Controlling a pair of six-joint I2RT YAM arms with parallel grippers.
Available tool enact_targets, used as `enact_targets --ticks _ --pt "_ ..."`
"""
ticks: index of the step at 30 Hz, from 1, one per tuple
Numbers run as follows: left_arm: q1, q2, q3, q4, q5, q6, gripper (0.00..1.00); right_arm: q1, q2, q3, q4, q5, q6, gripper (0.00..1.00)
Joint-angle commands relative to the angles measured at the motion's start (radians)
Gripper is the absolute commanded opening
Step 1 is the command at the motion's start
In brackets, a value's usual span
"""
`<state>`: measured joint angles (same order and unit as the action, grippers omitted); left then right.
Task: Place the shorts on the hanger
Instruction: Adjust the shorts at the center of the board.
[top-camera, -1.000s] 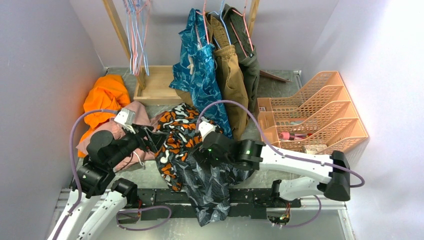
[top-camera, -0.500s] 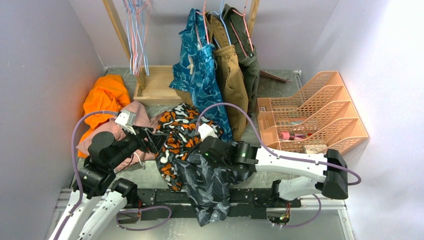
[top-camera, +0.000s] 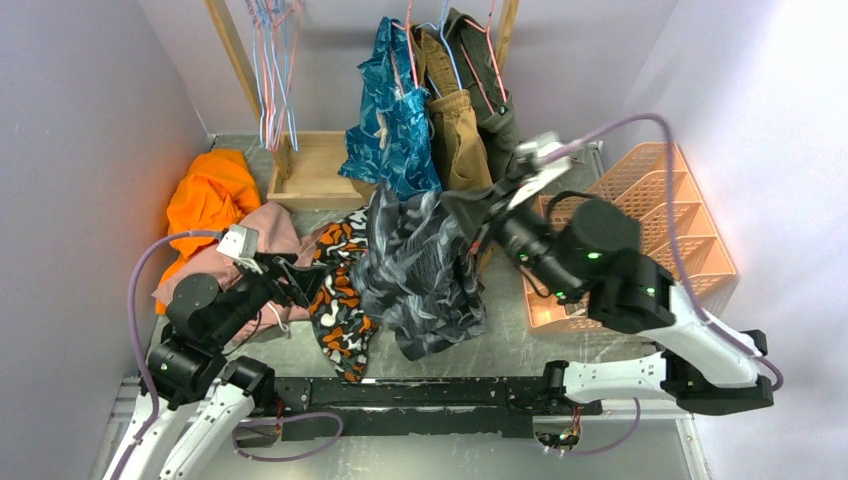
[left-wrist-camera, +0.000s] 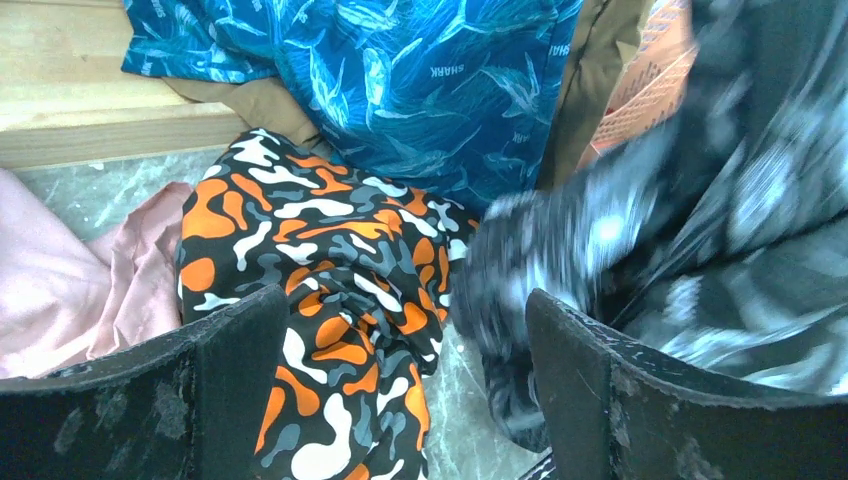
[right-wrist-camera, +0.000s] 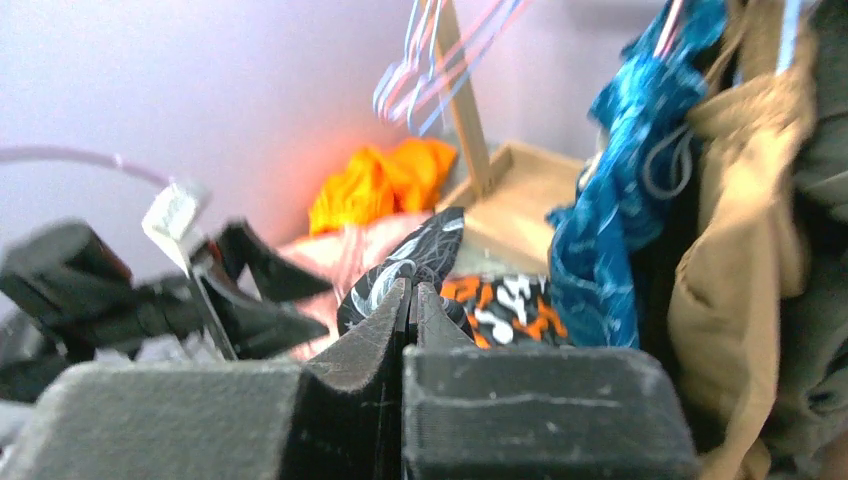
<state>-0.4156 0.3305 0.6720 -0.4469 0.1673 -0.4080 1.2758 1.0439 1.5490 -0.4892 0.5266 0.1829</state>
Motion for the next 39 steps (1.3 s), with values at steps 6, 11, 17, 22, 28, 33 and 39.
enact_targets --ticks 6,11,17,22,28,33,39 --pt "0.005 -0.054 -0.008 0.022 0.015 0.003 0.93 0.001 -0.049 0.016 0.239 0.121 -0.064 0.00" --pt "0.005 -0.014 0.022 0.117 0.225 -0.034 0.93 0.002 -0.034 0.049 0.233 0.120 -0.071 0.00" --pt "0.005 0.062 0.056 0.246 0.487 -0.123 0.93 0.001 -0.056 0.011 0.242 0.146 -0.069 0.00" --pt "0.005 0.092 0.065 0.360 0.592 -0.181 0.94 0.001 -0.062 -0.017 0.247 0.149 -0.050 0.00" --pt "0.005 0.179 0.062 0.471 0.652 -0.228 0.94 0.001 -0.043 -0.040 0.261 0.108 -0.007 0.00" --pt "0.004 0.229 0.033 0.539 0.710 -0.262 0.95 0.001 -0.005 -0.073 0.277 0.097 0.031 0.00" --pt "0.002 0.221 0.021 0.434 0.663 -0.202 0.96 0.001 0.072 -0.091 0.285 0.098 0.059 0.00"
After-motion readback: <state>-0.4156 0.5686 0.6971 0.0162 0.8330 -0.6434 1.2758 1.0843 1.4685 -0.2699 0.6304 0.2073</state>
